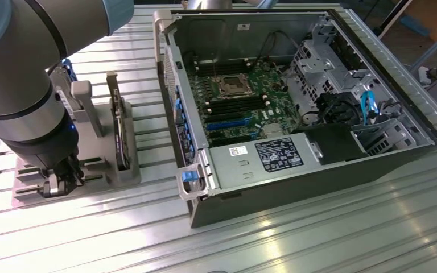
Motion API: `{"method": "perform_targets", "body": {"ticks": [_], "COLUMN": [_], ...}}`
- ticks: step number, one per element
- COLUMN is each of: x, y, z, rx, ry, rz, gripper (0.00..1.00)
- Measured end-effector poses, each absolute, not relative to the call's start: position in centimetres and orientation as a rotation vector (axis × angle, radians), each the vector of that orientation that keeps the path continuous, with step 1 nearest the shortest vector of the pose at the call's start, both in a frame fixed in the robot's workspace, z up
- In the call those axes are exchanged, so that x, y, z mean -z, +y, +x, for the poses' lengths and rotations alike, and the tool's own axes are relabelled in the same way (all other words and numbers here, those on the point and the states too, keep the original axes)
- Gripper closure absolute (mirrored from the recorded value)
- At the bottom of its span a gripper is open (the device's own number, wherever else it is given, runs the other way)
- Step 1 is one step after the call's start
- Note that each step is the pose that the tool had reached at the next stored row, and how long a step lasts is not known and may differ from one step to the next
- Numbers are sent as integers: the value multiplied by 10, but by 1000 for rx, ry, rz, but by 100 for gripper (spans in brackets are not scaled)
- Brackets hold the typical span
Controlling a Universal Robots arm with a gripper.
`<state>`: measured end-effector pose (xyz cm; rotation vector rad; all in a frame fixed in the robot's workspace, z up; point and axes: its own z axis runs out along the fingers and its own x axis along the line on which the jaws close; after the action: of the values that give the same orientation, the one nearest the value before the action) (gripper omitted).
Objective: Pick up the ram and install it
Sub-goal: 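Pick up the ram and move it above insertion slot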
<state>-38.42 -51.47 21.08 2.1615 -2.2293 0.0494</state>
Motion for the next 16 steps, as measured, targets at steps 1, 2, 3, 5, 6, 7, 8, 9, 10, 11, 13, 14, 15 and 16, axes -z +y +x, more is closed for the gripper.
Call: {"method": "perform_targets", "body": {"ticks": [1, 2, 3, 5, 6, 7, 8, 9, 10, 11, 13, 14, 15, 16], "x": [-211, -211, -211, -211, -211, -211, -211, -211, -211, -211, -211, -211, -211, -212], "y": [-515, -515, -515, -515, -515, -515, -515, -515, -515, -515, -515, -515, -515, -515], "z": [-384, -384, -384, -384, -384, -384, -384, -384, -384, -384, -384, -384, -384, -384], "rx": [-49, -49, -49, -49, -49, -49, -49, -49, -49, -49, -49, -49, -49, -49], "ry": [-2229, -2229, -2229, -2229, -2229, -2229, -2229, -2229, -2229, -2229, -2229, -2229, -2229, -2229], "rz": [2161, 2161, 2161, 2161, 2162, 2161, 2161, 2161, 2161, 2161, 2161, 2161, 2162, 2162], "gripper": [78, 78, 78, 87, 88, 88, 88, 88, 88, 88, 88, 88, 88, 88]}}
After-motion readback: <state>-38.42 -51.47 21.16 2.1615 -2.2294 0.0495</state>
